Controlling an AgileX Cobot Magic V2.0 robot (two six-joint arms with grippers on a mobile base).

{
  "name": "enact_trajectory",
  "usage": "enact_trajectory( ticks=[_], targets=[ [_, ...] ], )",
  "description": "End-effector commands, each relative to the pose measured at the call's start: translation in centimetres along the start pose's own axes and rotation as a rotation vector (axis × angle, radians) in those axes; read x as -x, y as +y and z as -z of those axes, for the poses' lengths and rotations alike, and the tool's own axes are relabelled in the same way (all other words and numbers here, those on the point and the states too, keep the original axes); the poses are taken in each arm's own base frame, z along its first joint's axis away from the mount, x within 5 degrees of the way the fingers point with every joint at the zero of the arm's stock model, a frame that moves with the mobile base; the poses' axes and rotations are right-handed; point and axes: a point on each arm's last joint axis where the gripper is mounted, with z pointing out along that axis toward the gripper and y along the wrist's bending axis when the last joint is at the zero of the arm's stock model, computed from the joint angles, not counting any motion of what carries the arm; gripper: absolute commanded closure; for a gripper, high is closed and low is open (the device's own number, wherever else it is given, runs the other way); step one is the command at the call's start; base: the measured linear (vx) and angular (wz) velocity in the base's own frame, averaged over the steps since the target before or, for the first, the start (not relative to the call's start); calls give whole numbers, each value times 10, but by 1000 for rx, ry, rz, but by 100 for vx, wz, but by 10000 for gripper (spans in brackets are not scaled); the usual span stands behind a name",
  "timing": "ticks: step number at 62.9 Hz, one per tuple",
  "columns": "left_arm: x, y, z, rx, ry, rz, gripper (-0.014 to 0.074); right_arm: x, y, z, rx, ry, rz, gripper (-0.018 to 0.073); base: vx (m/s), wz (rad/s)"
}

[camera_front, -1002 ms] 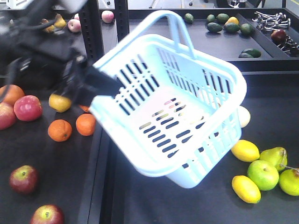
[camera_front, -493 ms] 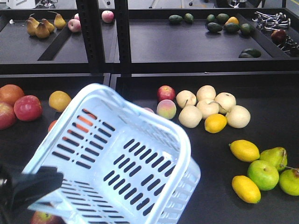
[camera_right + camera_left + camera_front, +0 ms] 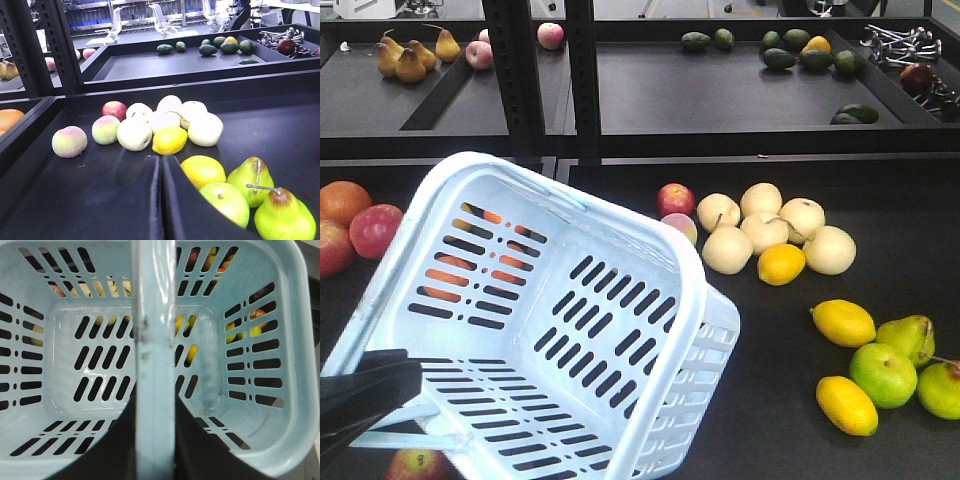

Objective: Pick three apples into basket with both arms
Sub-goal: 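Lift the light-blue basket by its handle with the left gripper, then drive the base away carrying the basket in the left gripper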

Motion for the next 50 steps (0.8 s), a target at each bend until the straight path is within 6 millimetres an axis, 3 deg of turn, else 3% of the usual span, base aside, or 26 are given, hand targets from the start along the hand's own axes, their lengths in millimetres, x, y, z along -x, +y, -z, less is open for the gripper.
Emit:
enact_trajectory(
  ticks=[1, 50],
  targets=[
    [16, -1, 5, 10, -118, 32, 604, 3, 1, 0, 7, -75, 12, 566, 0, 0],
    [16, -1, 5, 10, -117, 32, 604, 3, 1, 0, 7, -75, 12, 566, 0, 1]
  ],
)
